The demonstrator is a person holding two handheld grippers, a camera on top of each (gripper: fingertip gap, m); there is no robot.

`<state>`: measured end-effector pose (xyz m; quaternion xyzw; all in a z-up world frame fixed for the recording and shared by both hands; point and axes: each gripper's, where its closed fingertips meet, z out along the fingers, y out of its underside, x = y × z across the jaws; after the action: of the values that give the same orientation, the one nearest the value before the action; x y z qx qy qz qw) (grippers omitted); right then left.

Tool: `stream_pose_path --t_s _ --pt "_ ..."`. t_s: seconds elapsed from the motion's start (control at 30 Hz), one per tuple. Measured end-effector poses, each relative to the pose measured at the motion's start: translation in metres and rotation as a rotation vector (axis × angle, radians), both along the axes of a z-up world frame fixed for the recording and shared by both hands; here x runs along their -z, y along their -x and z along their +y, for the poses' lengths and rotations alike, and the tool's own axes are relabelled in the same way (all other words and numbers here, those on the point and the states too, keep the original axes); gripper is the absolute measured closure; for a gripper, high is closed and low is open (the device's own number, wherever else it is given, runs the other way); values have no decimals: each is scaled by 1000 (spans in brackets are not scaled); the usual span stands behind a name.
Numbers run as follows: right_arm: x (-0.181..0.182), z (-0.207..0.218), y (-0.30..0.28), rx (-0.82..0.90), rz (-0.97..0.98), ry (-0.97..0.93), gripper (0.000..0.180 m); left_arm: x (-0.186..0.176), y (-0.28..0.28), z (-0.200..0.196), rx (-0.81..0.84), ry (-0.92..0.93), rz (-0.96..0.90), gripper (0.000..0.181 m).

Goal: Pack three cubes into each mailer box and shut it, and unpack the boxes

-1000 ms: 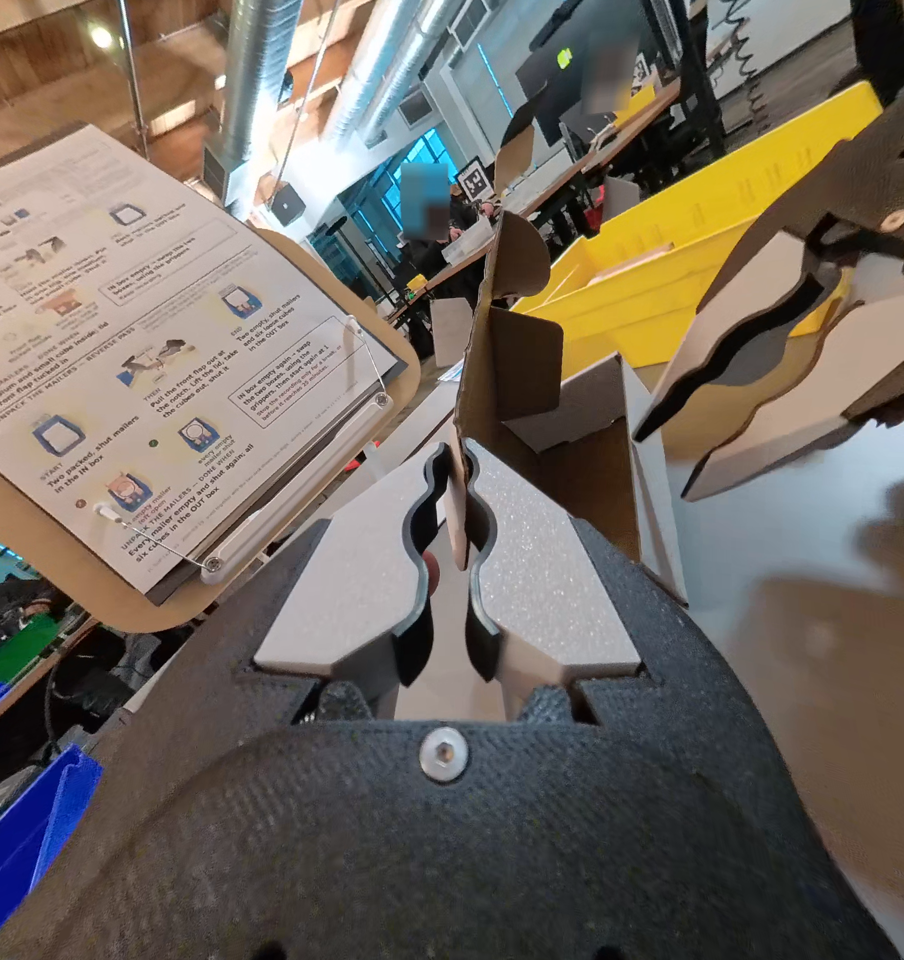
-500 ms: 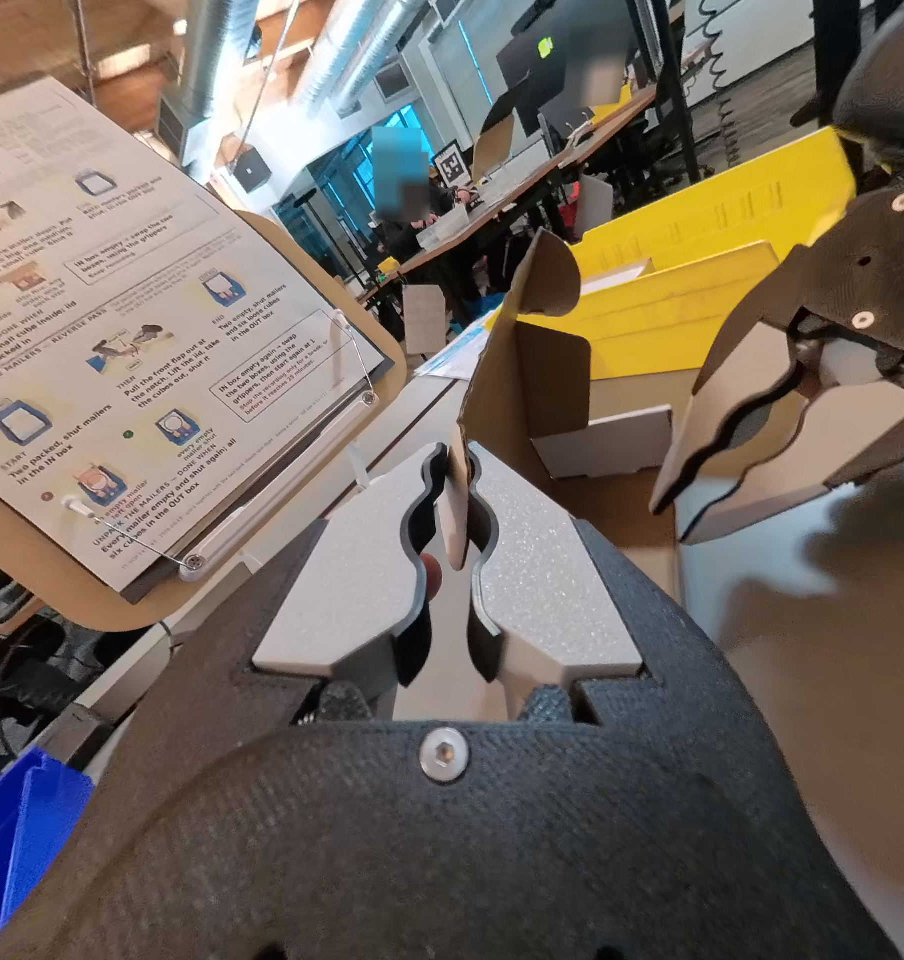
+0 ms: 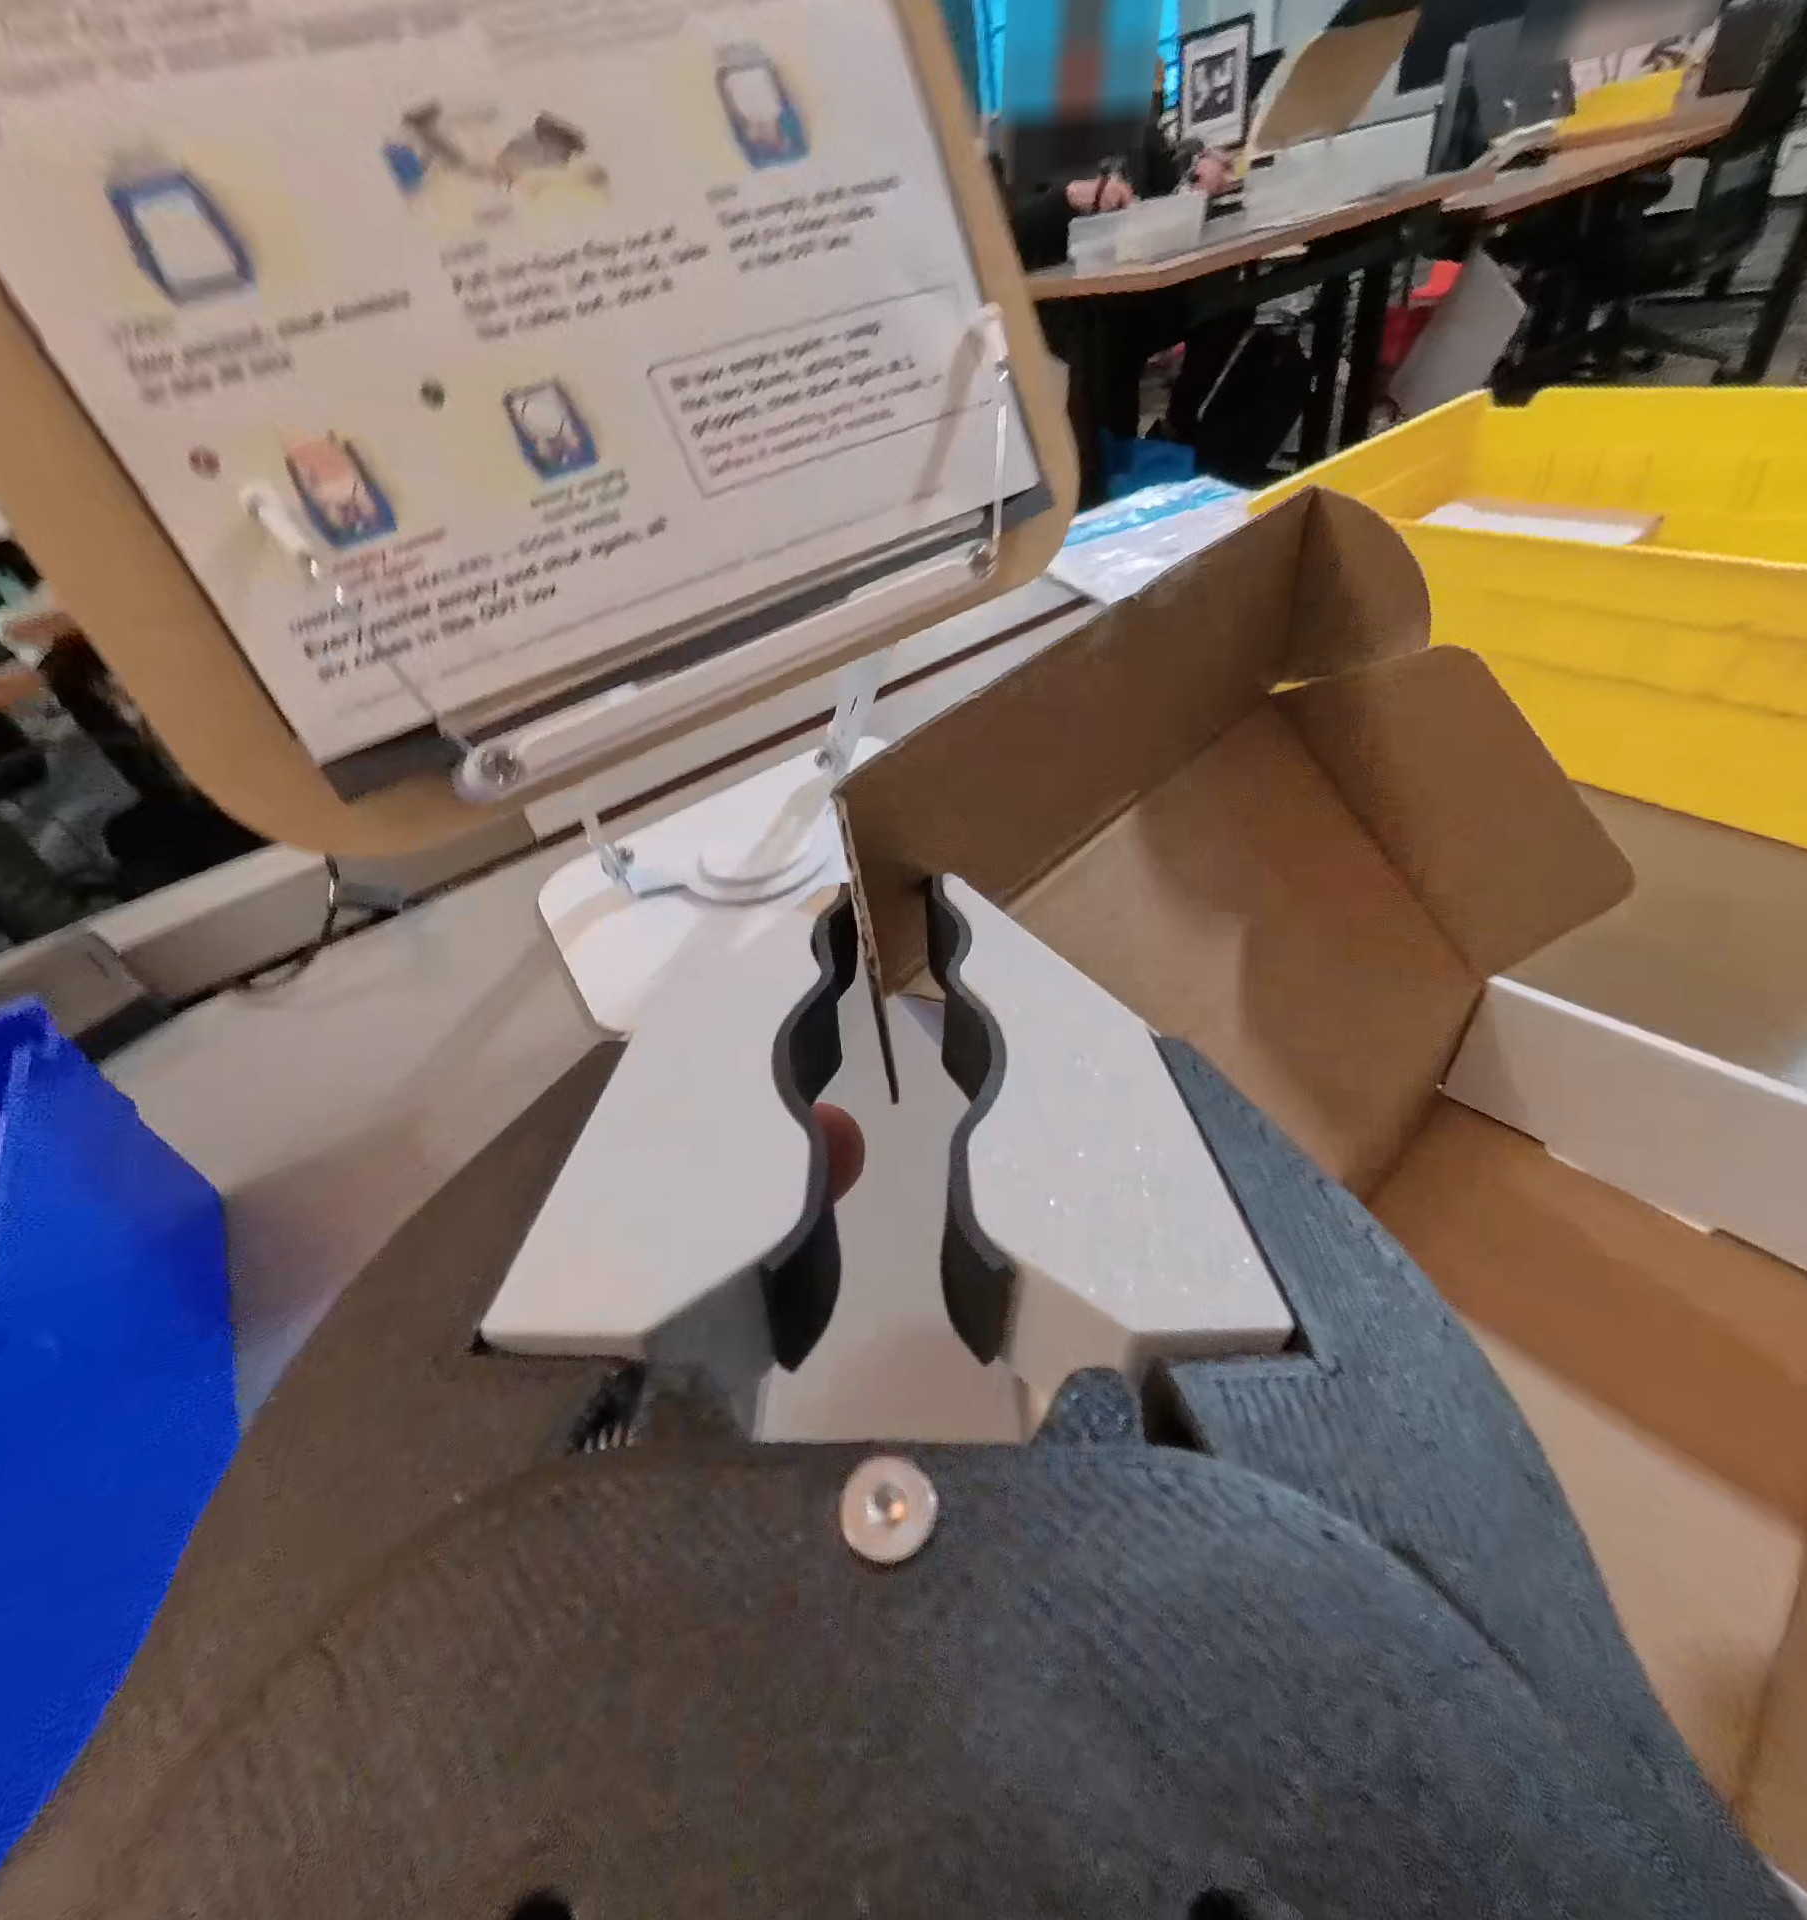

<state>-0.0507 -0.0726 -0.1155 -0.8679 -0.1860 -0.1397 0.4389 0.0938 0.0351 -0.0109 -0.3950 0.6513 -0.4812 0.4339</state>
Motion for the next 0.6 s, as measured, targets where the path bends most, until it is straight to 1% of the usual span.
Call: stream_pose_path --t_s 0.07,0.17,0.23,0.33,0.4,0.47,0.53,0.6 --pt "0 0 5 -25 2 -1 177 13 -8 14 -41 45 51 169" --pt "0 1 13 -59 35 -7 176 43 -17 37 -115 86 164 168" --pt "-1 1 15 -67 43 -11 176 62 -21 48 -158 50 218 169" --pt "-1 2 15 -65 32 -23 176 81 -23 56 -216 -86 258 177" --pt "-2 2 14 -60 27 -28 176 85 -25 59 -245 -181 249 178" --pt "-2 2 14 -55 24 -29 175 79 -25 59 -262 -214 207 176" --pt "-2 3 12 -41 25 -31 175 72 -24 57 -257 -173 183 164" --pt "-2 3 9 -19 14 -30 175 66 -23 58 -249 -79 197 152"
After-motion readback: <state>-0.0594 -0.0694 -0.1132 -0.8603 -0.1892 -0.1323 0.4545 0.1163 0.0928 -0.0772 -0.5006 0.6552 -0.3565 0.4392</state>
